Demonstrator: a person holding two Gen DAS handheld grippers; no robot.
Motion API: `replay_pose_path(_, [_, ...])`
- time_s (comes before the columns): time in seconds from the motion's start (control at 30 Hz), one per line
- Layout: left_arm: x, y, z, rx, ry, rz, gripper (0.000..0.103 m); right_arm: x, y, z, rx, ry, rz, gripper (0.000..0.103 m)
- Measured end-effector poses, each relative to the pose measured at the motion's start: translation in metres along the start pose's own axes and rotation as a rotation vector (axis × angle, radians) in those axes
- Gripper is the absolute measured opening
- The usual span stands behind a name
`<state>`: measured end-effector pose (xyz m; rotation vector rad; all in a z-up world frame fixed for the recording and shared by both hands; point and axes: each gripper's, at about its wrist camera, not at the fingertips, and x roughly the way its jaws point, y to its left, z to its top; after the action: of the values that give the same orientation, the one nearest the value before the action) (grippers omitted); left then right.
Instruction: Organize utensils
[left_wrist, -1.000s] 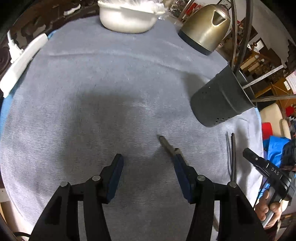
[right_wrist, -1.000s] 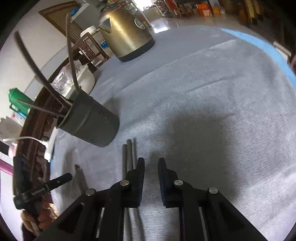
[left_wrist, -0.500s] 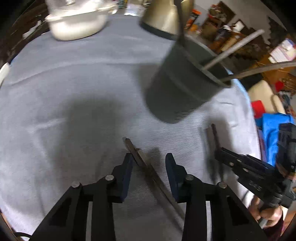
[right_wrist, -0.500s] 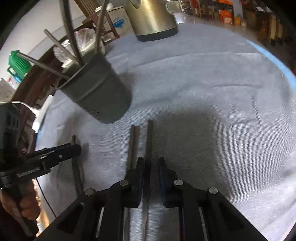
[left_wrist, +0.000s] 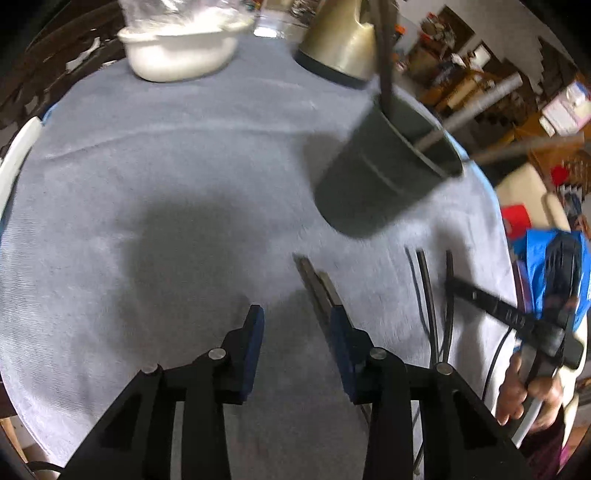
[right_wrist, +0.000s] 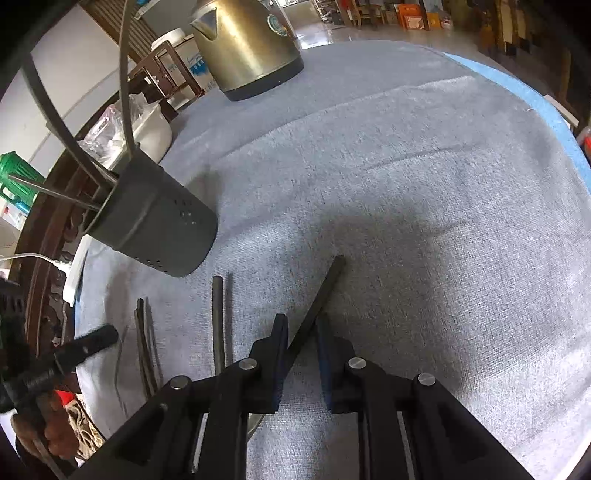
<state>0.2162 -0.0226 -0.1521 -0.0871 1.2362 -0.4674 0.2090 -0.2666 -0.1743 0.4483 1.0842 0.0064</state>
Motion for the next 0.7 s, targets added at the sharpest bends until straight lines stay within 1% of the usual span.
replay_pose_path(0.1, [0.011, -0.016, -0.009, 0.054, 0.024, 0.034, 0.038, 0.0, 0.001, 0.001, -0.001, -0.001, 0.003, 0.019])
replay_pose_path(0.13, [0.017, -0.021, -0.006, 0.061, 0.032, 0.039, 0.038, 0.0, 0.001, 0.001, -0.007, -0.002, 0.003, 0.019])
replay_pose_path(0.17, [0.018, -0.025, -0.005, 0.071, 0.017, 0.047, 0.04, -0.001, -0.001, 0.0, -0.01, -0.002, 0.004, 0.019])
replay_pose_path(0.2, [0.02, -0.028, -0.003, 0.08, 0.019, 0.052, 0.042, -0.002, -0.001, 0.0, -0.012, -0.003, 0.005, 0.019])
replay_pose_path(0.33, [0.021, -0.039, 0.007, 0.086, 0.013, 0.059, 0.043, -0.004, -0.004, -0.001, -0.007, -0.01, 0.006, 0.019])
replay_pose_path(0.43, [0.025, -0.036, 0.008, 0.07, 0.015, 0.031, 0.043, -0.004, -0.003, 0.0, -0.012, 0.002, 0.003, 0.019])
replay_pose_path(0.5, [0.017, -0.024, 0.009, 0.053, 0.017, 0.04, 0.043, -0.002, -0.006, 0.006, 0.013, 0.032, 0.016, 0.019])
replay_pose_path(0.53, [0.015, -0.019, 0.012, 0.044, 0.019, 0.045, 0.043, -0.001, -0.009, 0.011, 0.05, 0.06, 0.026, 0.019])
replay_pose_path(0.6, [0.014, -0.013, 0.019, 0.028, 0.025, 0.041, 0.043, 0.003, -0.013, 0.02, 0.093, 0.084, 0.034, 0.019])
replay_pose_path(0.7, [0.02, -0.014, 0.028, 0.021, 0.039, 0.037, 0.042, 0.008, -0.011, 0.03, 0.109, 0.094, 0.01, 0.019])
